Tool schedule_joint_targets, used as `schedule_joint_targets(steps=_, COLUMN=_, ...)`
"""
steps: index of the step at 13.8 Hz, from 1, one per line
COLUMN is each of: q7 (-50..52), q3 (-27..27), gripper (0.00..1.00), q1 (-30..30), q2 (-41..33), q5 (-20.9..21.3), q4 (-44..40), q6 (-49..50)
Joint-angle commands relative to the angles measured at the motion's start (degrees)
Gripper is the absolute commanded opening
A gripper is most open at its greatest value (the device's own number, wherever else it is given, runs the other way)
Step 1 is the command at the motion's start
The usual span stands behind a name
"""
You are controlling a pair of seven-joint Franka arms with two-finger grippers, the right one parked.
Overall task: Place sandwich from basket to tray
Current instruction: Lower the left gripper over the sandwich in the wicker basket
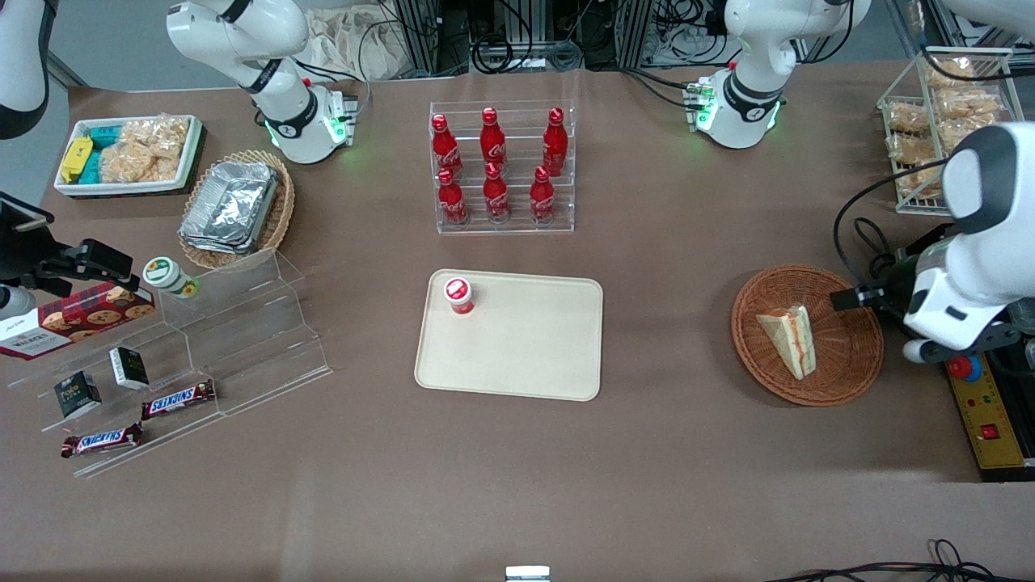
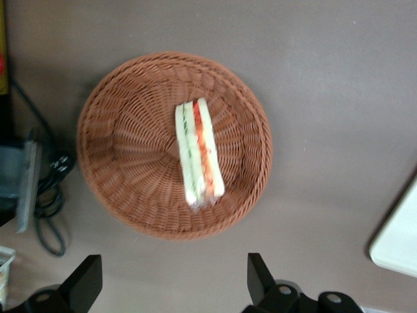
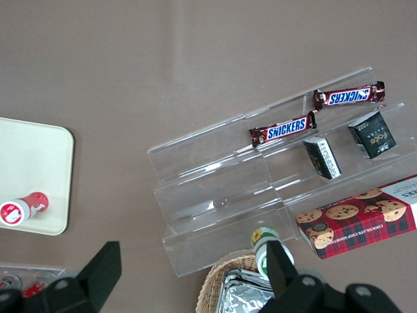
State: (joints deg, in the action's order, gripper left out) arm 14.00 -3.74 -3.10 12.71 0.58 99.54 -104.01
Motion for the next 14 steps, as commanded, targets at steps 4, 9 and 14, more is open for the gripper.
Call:
schedule_joint_targets(steps=4, q7=3.3, q3=0.2, gripper=1.0, q1=0.5, q2=1.3, q5=0.2, q4=12.9, q6=-15.9)
schedule_joint_targets(steps=9, q7=4.1, q3=0.2, gripper=1.0, q1=0.5, q2=5.6, q5=0.2, q4=17.2, q6=-26.1)
schedule_joint_targets(steps=14, q7=5.0, q3=0.2, gripper=0.66, q1=0.5, q2=7.1, q5=0.1, q4=19.0, q6=-30.4)
